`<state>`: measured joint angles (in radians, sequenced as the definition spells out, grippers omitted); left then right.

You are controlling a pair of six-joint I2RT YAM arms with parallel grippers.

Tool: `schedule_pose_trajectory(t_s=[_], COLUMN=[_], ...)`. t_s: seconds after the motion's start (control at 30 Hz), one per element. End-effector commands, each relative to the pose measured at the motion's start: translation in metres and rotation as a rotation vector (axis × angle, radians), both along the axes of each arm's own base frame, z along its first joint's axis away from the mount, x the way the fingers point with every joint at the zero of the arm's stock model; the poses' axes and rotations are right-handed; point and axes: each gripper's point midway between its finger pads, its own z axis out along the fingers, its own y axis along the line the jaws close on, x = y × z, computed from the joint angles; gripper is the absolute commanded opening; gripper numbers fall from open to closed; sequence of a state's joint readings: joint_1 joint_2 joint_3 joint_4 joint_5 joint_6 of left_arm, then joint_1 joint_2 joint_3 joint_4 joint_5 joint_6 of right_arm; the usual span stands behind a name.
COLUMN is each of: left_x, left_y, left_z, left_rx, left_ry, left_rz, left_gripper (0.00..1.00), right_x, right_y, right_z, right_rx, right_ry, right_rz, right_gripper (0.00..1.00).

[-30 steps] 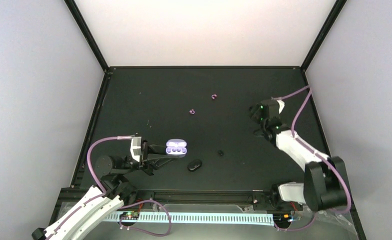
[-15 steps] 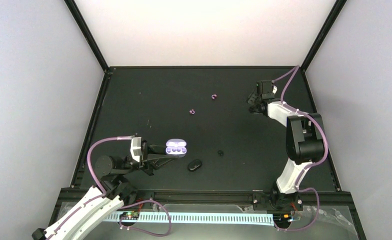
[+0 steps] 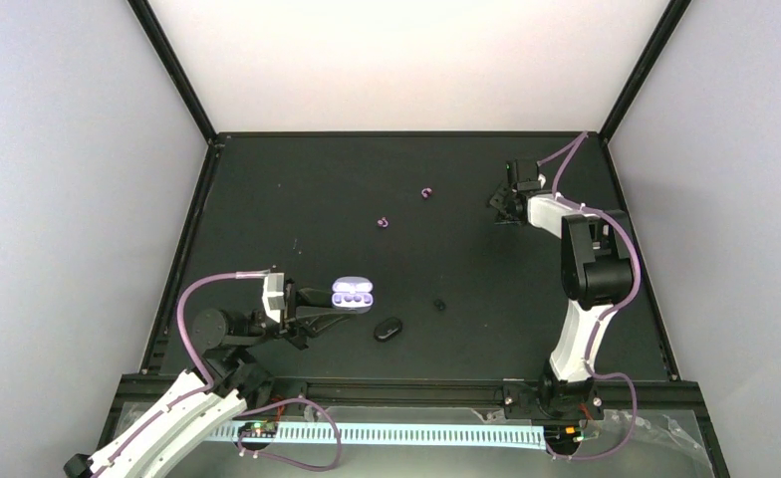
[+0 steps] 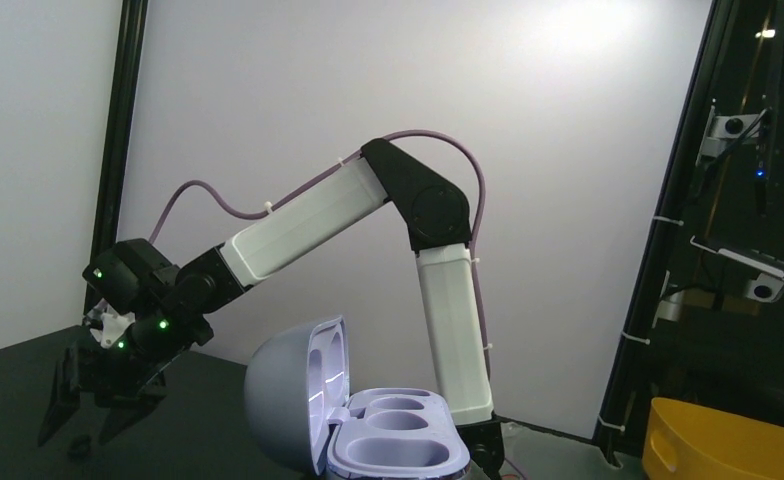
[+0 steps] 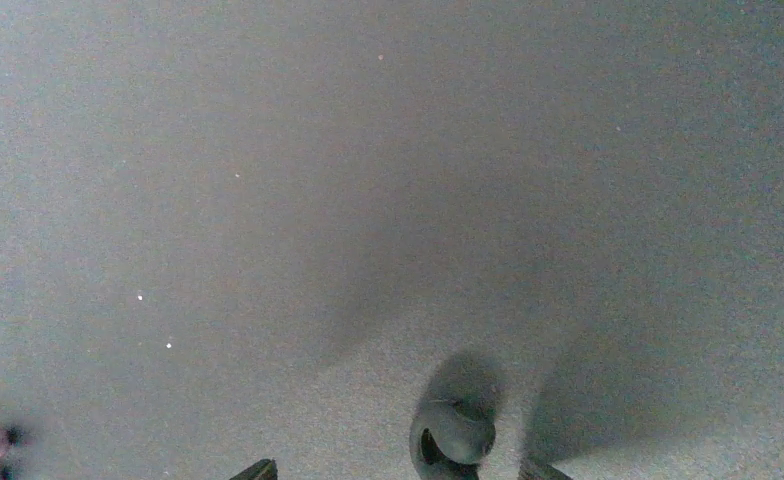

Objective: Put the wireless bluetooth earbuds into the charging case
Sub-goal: Pick up the earbud from the center of the board.

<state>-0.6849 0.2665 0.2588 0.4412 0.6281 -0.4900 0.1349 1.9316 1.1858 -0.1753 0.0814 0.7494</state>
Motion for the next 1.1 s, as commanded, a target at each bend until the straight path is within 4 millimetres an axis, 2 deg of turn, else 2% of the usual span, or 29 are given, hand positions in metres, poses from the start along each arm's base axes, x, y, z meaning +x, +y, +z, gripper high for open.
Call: schedule_pose_trajectory(t_s=[0.0,0.47,0.73,1.07], left_x=[0.002,0.0,-0.003,-0.006], left_y=[-0.001,0.001,0.003,0.004], left_z=[0.002,0.005,0.006,0.008], left_rx=[0.0,-0.01,-0.02,-0.027], left_ry=[-0.008,-0.015,-0.024,-0.033], left_rz=[0.013,0.008,0.003,0.0], left_gripper=[0.02,0.02,0.02,0.02], right_x=[0.01,0.004,0.001,-0.003], right_y=[-0.002,-0.015,-0.016,-0.017], right_z=[0.007,-0.001,-0.001,-0.011], right_rx=[0.012,-0.053,-0.069,-0.08], right_ry=[-0.004,0.15,0.182,0.225], right_rz=[-0.019,-0.079,-0.076,-0.061], right_gripper=[0.6,0.5,0.49,0.41])
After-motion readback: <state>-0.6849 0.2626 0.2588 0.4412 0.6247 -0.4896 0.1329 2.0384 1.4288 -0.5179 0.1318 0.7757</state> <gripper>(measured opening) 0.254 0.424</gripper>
